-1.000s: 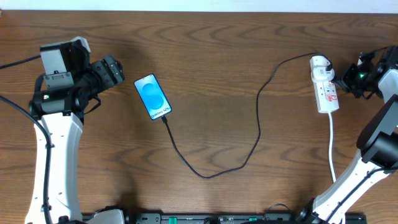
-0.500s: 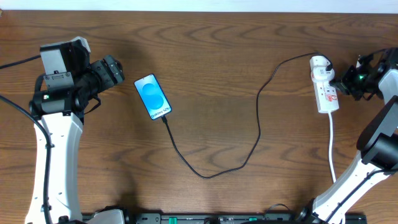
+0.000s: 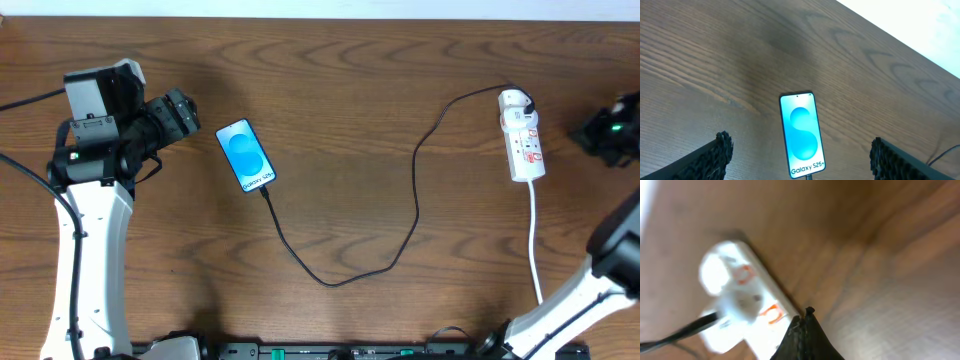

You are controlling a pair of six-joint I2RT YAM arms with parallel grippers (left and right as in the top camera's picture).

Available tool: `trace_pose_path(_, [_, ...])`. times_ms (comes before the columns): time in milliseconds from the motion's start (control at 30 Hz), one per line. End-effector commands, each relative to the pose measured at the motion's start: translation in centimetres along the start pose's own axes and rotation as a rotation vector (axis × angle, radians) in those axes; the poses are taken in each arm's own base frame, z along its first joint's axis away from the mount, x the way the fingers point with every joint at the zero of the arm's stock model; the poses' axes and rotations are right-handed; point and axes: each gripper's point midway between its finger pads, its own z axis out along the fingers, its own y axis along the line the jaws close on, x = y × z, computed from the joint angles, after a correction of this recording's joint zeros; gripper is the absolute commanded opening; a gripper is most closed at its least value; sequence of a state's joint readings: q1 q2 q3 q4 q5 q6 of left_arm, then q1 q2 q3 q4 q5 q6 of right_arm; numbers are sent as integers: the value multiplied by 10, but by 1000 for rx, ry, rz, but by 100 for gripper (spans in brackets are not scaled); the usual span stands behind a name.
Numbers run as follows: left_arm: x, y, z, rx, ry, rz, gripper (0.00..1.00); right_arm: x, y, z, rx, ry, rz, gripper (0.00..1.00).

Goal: Plug charger to phone and switch on socket

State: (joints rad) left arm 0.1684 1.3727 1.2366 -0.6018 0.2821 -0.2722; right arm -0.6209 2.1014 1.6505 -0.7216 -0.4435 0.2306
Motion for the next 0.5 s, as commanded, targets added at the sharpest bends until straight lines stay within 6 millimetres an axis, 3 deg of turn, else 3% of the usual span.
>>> trace_pose_path(0, [1,3,2,-10,4,7,89,-29,53,-78,-48,-177,-125,1])
trace_pose_path(100, [1,3,2,-10,5,7,89,-25,69,-97,-43,-202,-152,1])
trace_pose_path(167, [1,3,2,-10,5,7,89,-19,72,-93,-43,-179,-153,1])
trace_pose_path(467, [1,3,2,-10,4,7,89,12,64,-34,-24,-9,-177,1])
